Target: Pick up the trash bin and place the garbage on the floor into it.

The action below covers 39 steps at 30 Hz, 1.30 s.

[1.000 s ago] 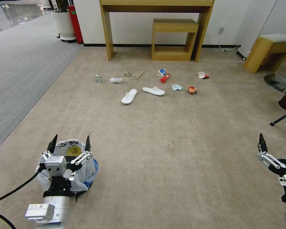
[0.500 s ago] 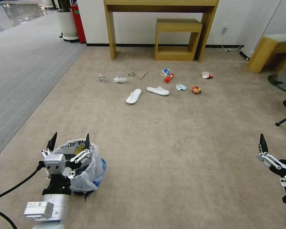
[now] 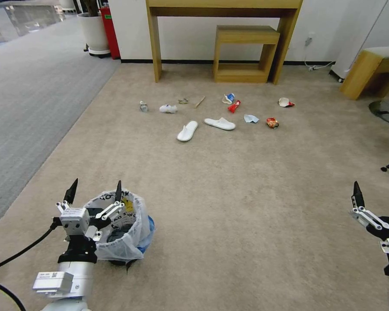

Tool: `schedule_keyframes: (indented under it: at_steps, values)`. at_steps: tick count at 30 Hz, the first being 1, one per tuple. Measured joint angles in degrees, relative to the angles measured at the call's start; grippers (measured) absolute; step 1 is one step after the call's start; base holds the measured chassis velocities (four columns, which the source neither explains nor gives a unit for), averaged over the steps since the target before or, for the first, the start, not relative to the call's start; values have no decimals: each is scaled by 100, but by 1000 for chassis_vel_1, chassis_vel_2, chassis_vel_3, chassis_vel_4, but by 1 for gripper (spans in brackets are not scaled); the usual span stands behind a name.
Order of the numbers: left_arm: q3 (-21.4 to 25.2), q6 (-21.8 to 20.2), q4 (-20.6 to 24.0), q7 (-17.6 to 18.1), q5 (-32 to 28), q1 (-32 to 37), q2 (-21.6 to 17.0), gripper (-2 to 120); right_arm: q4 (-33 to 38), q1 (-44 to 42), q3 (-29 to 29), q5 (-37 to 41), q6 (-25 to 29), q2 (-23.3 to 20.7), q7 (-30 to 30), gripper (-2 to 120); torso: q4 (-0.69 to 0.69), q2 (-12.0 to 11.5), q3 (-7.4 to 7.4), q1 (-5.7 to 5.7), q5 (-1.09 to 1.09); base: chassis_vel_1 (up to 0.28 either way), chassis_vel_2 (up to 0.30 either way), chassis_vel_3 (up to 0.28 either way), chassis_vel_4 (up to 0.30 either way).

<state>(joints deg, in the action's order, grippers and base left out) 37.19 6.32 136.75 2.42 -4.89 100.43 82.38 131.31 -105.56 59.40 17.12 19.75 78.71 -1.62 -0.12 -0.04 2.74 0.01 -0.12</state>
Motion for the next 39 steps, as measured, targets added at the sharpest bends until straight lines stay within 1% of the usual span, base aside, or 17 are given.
schedule_keyframes:
  at_steps: [7,15,16,23,26,27,29,31,33,34,35,37,38,39]
  values:
    - [-3,0,-17,-2,-2,5,6,100,-30,4,-13,-36,-1,0,1,100,0,0,0,0,1,71,74,-77,-67]
    - [-16,3,-56,-4,9,-4,12,100,-58,11,-18,-32,0,0,4,100,-1,0,0,0,2,128,126,-130,-140]
    - [-18,3,-69,-4,9,-15,11,100,-62,14,-20,-32,1,0,5,100,0,0,0,0,-1,159,158,-151,-165]
    - [-27,4,-128,-3,13,-29,-20,100,-75,31,-24,-16,2,-12,12,100,0,0,0,0,-3,116,117,-119,-112]
    - [23,-59,-144,-3,-90,-69,-171,100,-79,31,-23,6,2,-27,14,100,0,0,0,0,2,15,18,-16,-9]
    - [23,-59,-144,-3,-90,-69,-171,100,-79,31,-23,6,2,-27,14,100,0,0,0,0,2,0,0,0,0]
    - [71,-194,-143,23,-266,-96,-341,100,-79,29,-18,31,2,-38,15,100,0,0,0,0,1,-41,-31,24,50]
    - [79,-225,-144,33,-304,-100,-379,100,-79,28,-17,35,2,-41,15,100,0,-1,0,0,1,0,0,0,0]
    - [106,-672,-136,205,-837,-110,-864,100,-71,21,-16,59,6,-55,17,100,0,0,0,0,1,0,0,0,0]
    - [107,-980,-104,345,-1217,-104,-1130,100,-54,14,-16,65,6,-66,17,100,0,0,0,0,-2,0,0,0,0]
    - [107,-980,-104,345,-1217,-104,-1130,100,-54,14,-16,65,6,-66,17,100,0,0,0,0,-2,0,0,0,0]
    - [78,-1487,-12,638,-1863,-94,-1534,100,-26,-1,-21,93,6,-94,-17,100,0,0,0,0,-2,0,0,0,0]
    - [52,-1666,34,757,-2114,-86,-1687,100,-14,-7,-21,94,7,-106,-34,100,-1,0,0,0,-1,0,0,0,0]
    - [52,-1666,34,757,-2114,-86,-1687,100,-14,-7,-21,94,7,-106,-34,100,-1,0,0,0,-1,0,0,0,0]
